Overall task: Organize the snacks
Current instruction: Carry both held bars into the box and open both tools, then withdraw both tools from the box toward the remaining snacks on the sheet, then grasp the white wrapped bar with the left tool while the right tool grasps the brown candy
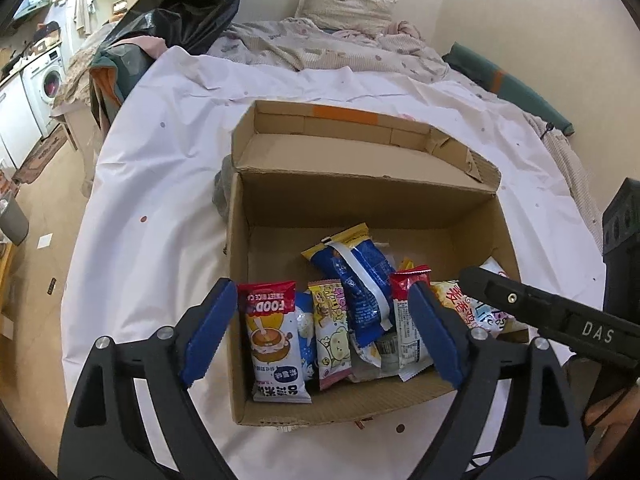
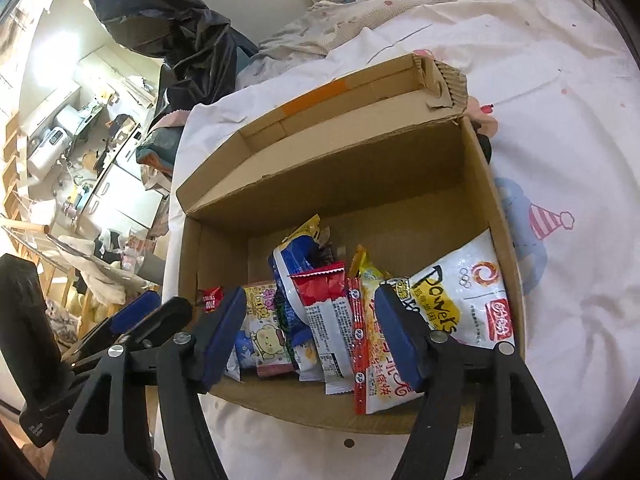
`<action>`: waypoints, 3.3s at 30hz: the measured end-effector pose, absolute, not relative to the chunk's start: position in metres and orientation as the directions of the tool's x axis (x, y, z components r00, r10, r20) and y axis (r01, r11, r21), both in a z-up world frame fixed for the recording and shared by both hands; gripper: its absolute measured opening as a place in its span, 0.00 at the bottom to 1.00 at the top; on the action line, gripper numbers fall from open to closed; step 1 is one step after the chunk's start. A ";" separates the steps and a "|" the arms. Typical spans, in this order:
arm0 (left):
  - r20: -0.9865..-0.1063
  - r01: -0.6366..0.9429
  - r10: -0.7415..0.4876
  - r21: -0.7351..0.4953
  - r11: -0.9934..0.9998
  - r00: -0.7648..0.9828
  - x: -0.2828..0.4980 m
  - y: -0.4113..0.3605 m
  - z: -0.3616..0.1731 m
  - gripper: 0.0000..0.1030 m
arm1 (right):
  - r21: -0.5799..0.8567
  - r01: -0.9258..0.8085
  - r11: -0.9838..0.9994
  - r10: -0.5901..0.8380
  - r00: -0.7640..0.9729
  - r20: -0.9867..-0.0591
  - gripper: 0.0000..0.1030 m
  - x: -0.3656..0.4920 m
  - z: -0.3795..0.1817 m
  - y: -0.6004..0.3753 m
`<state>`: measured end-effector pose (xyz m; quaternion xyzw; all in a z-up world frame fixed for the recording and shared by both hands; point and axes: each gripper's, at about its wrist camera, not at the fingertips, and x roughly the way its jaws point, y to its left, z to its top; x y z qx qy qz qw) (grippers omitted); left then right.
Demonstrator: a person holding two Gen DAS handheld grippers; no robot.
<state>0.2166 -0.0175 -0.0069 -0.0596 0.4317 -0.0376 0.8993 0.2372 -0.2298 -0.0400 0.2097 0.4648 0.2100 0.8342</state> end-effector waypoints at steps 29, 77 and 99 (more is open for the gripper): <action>-0.834 -0.193 -0.034 -0.167 0.967 0.550 0.140 0.025 -0.042 0.92 | 0.560 -0.012 0.829 0.500 0.464 -0.731 0.83 0.134 -0.063 -0.265; -0.908 0.026 -0.131 -0.131 0.991 0.398 0.088 -0.028 -0.063 0.15 | 0.600 0.108 0.793 0.539 0.335 -0.773 0.83 0.139 -0.101 -0.263; -0.895 -0.068 -0.096 -0.139 0.988 0.436 0.105 0.002 -0.058 0.15 | 0.340 0.003 0.941 0.328 0.253 -0.910 0.14 0.163 -0.144 -0.181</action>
